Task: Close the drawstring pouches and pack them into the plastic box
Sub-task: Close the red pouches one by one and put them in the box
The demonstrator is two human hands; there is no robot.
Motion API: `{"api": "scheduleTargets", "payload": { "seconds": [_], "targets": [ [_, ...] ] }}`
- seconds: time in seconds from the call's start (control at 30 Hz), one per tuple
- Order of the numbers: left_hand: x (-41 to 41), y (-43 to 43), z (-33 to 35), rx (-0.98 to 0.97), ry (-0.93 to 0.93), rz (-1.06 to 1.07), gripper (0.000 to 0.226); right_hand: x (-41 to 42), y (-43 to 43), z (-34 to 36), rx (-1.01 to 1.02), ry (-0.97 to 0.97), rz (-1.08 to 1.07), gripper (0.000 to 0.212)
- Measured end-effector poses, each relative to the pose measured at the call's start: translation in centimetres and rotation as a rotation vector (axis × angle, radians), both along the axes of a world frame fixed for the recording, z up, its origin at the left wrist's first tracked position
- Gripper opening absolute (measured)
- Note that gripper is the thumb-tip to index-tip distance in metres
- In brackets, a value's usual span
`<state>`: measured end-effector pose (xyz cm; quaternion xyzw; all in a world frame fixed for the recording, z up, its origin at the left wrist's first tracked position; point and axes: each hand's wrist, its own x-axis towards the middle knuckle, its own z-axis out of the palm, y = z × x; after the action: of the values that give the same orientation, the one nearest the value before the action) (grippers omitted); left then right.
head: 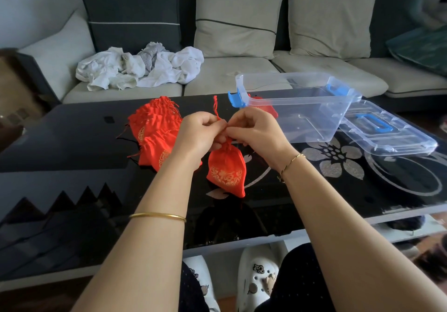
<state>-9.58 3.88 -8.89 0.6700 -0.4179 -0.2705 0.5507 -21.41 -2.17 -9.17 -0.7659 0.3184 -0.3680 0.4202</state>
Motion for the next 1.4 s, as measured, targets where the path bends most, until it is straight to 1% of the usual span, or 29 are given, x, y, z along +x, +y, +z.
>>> {"api": "scheduleTargets", "payload": {
  "seconds": [0.13, 0.33, 0.47, 0.53, 0.57, 0.6, 0.63, 0.7, 0.77, 0.83, 0.87, 0.97, 1.1, 1.23, 1.33, 1.4],
  "targets": [
    [-0.1, -0.1, 0.0, 0.0, 0.062, 0.039, 0.02, 0.1, 0.1, -0.2, -0.132, 0.021, -0.024, 0.014],
    [-0.1, 0.0, 0.2, 0.006, 0.134, 0.074, 0.021, 0.4, 0.3, -0.1, -0.411, 0.154, -0.082, 0.01],
    [0.0, 0.1, 0.4, 0.007, 0.147, 0.093, 0.021, 0.7, 0.3, 0.0, -0.496, 0.209, -0.068, 0.009],
    [0.0, 0.2, 0.5, -0.004, 0.144, 0.103, 0.02, 0.9, 0.3, -0.1, -0.506, 0.254, -0.074, 0.011],
    [0.0, 0.2, 0.7, -0.016, 0.12, 0.118, 0.018, 1.0, 0.4, -0.2, -0.479, 0.266, -0.086, 0.012],
    [0.1, 0.1, 0.8, -0.031, 0.079, 0.14, 0.013, 1.0, 0.4, -0.2, -0.411, 0.256, -0.098, 0.014],
    [0.3, 0.1, 0.9, -0.043, 0.024, 0.171, 0.011, 0.9, 0.4, -0.2, -0.301, 0.224, -0.106, 0.016],
    [0.7, 0.2, 1.2, -0.072, -0.1, 0.231, 0.018, 0.7, 0.2, -0.3, -0.034, 0.126, -0.113, 0.019],
    [0.6, 0.4, 1.6, -0.104, -0.242, 0.182, 0.014, 0.4, 0.0, -0.3, 0.183, 0.02, -0.113, 0.018],
    [-0.2, 0.6, 1.8, -0.074, -0.411, 0.069, 0.01, 0.2, -0.2, -0.4, 0.345, -0.074, -0.095, 0.023],
    [-0.5, 0.6, 1.6, -0.052, -0.484, 0.047, 0.009, 0.2, -0.3, -0.4, 0.416, -0.114, -0.086, 0.025],
    [-0.9, 0.2, 0.9, -0.034, -0.616, 0.071, 0.01, 0.1, -0.4, -0.3, 0.61, -0.201, -0.058, 0.023],
    [-0.8, -0.1, 0.7, -0.055, -0.729, 0.077, 0.012, 0.0, -0.6, -0.1, 0.792, -0.254, -0.014, 0.022],
    [-0.7, -0.1, 0.6, -0.064, -0.773, 0.069, 0.011, -0.4, -0.7, -0.1, 0.924, -0.282, 0.053, 0.021],
    [-0.6, -0.3, 0.5, -0.083, -0.794, 0.062, 0.009, -0.6, -0.8, 0.0, 0.935, -0.295, 0.085, 0.016],
    [-0.5, -0.5, 0.4, -0.102, -0.814, 0.052, 0.005, -0.8, -0.8, 0.0, 0.88, -0.27, 0.099, 0.014]
  ]
}}
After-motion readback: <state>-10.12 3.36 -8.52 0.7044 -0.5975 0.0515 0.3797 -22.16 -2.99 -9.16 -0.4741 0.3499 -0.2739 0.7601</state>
